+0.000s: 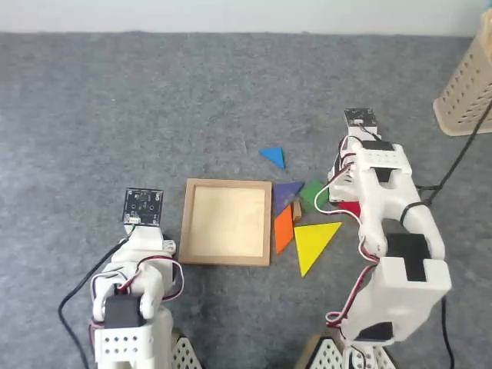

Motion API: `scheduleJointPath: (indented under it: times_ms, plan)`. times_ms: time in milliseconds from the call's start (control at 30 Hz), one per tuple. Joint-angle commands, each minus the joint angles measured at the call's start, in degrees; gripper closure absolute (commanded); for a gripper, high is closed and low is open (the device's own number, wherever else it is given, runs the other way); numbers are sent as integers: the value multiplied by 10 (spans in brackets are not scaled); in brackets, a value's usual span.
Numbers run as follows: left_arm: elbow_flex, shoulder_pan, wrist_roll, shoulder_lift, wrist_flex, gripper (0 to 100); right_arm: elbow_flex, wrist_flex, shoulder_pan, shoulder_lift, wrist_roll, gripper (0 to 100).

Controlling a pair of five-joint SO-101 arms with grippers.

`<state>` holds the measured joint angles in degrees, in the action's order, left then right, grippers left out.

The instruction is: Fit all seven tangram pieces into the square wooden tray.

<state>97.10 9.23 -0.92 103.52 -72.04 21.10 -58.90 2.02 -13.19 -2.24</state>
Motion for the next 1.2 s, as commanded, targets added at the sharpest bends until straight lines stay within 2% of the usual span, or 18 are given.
scheduleJointPath:
  times_ms: [0,200,467,667,867,1167]
  plan:
    - [-6,-3,-1,11,-4,983,-12,-17,18,79,8,850]
    - [-6,-3,-1,11,-4,983,33,-17,63,155,24,850]
    - [-6,-3,-1,11,-4,983,43,-22,72,195,18,841]
    - [-6,-3,-1,11,-4,983,-3,-22,18,131,21,712]
    - [-6,-3,-1,11,-4,983,-85,-44,22,14,21,710]
    - [-6,-3,-1,11,-4,983,-135,-62,18,-44,24,710]
